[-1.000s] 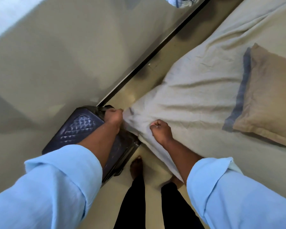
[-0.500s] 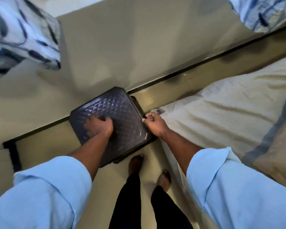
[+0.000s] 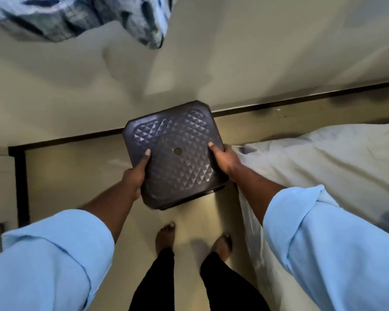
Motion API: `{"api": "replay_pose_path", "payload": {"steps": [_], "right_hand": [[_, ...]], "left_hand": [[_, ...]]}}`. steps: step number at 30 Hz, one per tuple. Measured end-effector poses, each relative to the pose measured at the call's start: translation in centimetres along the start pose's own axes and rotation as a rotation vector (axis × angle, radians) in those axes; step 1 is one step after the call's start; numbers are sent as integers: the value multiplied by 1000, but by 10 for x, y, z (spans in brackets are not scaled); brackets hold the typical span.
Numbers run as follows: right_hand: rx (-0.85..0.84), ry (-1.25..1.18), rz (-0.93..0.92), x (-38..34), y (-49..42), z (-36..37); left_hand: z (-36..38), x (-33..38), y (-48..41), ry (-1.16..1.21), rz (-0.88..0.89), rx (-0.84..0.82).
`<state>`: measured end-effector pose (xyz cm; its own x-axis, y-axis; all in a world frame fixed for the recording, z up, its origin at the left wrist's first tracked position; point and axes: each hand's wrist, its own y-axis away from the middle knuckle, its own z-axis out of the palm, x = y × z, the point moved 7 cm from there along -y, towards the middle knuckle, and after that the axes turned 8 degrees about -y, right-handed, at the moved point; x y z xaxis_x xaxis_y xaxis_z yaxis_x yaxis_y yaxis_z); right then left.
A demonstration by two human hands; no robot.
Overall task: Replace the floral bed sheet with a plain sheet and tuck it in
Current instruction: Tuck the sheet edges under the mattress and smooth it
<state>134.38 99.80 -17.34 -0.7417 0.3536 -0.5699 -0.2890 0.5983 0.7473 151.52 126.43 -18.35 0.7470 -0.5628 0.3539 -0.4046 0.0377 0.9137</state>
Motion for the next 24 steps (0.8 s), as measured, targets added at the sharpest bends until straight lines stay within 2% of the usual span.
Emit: {"api": "replay_pose_path", "payload": {"steps": [3,10,13,15,21,24], "right_hand": [[11,-65,41,10,-1,13],[-134,7,21,6,51,92],[-180,-11,21,10,66,146],[-187,-19,-5,11,76,179],[-357,-73,7,-2,110,252],[-386,-109,49,-3,118,262]], "left_hand": [[-8,4,2,32,62,-111],[-113,-12,-12,-10,83,112],[-162,-22,-18,-26,97,150],[-196,-34,-23,-26,47,180],[-276,-66,-23,-41,-27,491],[-283,-53,-17,-204,38,638]]}}
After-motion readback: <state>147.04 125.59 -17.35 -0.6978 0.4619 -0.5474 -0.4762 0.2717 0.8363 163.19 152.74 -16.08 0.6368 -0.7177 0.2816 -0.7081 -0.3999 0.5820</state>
